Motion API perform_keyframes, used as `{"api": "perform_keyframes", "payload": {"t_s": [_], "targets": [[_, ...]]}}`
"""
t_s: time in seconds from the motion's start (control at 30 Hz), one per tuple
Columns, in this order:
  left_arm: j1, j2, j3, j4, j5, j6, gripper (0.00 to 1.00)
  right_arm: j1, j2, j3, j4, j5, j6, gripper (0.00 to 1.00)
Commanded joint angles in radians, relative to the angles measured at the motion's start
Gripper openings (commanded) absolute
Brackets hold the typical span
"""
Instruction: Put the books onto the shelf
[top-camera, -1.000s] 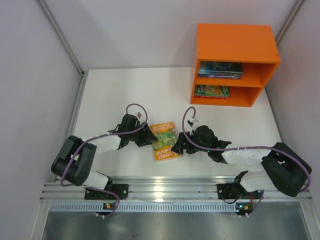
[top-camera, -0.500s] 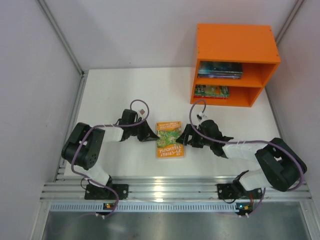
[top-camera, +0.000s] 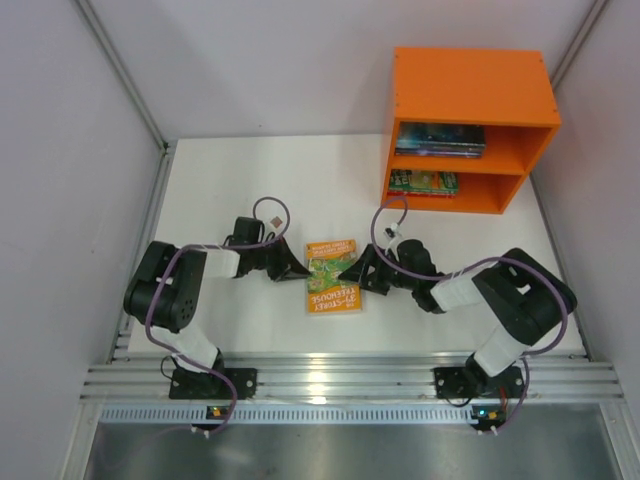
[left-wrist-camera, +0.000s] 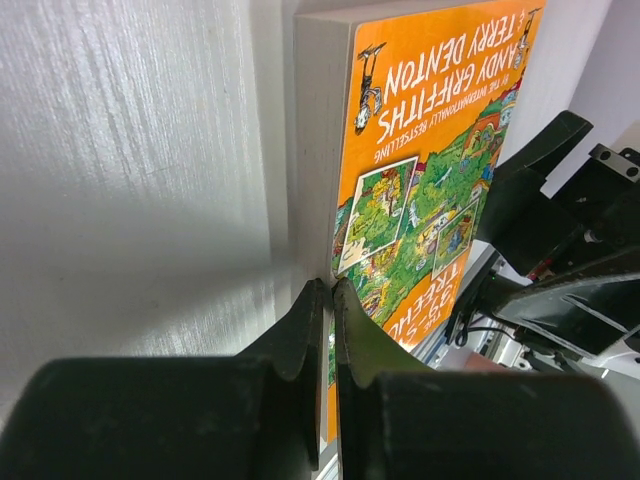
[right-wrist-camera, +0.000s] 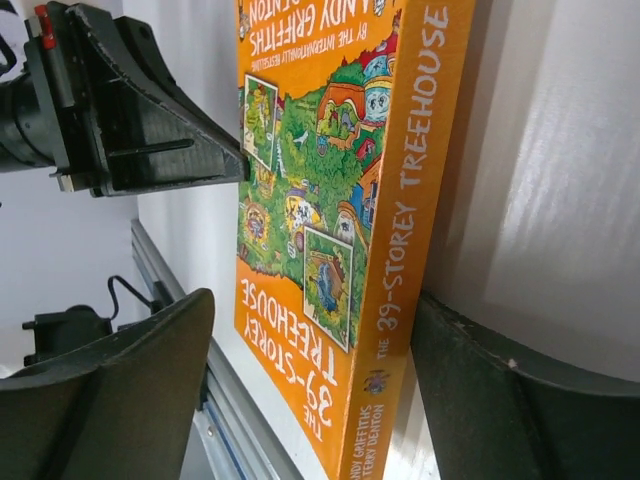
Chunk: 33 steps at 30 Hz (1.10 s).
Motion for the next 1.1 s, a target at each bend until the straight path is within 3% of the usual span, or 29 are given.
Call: {"api": "perform_keyframes", "payload": {"t_s": [0.0, 0.2, 0.33, 0.4, 0.83, 0.97, 1.07], "targets": [[0.021, 0.084, -0.02, -0.129, -0.215, 0.097, 0.02, -0.008, 0.076, -0.005, 0.109, -0.063, 0.021, 0.74], [0.021, 0.09, -0.017, -0.123, -0.221, 0.1, 0.04, -0.029, 0.162, 0.001, 0.209, -0.1, 0.043, 0.63], [0.02, 0.096, -0.009, -0.123, -0.235, 0.101, 0.04, -0.052, 0.231, 0.014, 0.296, -0.142, 0.041, 0.42], [0.02, 0.102, -0.003, -0.124, -0.244, 0.1, 0.04, -0.061, 0.267, 0.007, 0.365, -0.163, 0.055, 0.39], [0.02, 0.133, 0.011, -0.123, -0.274, 0.092, 0.01, -0.152, 0.355, 0.035, 0.483, -0.258, 0.08, 0.5], [0.02, 0.138, 0.012, -0.123, -0.273, 0.092, 0.01, -0.16, 0.384, 0.063, 0.484, -0.272, 0.077, 0.5], [0.02, 0.138, 0.015, -0.123, -0.268, 0.093, 0.02, -0.161, 0.399, 0.069, 0.508, -0.292, 0.084, 0.45]]}}
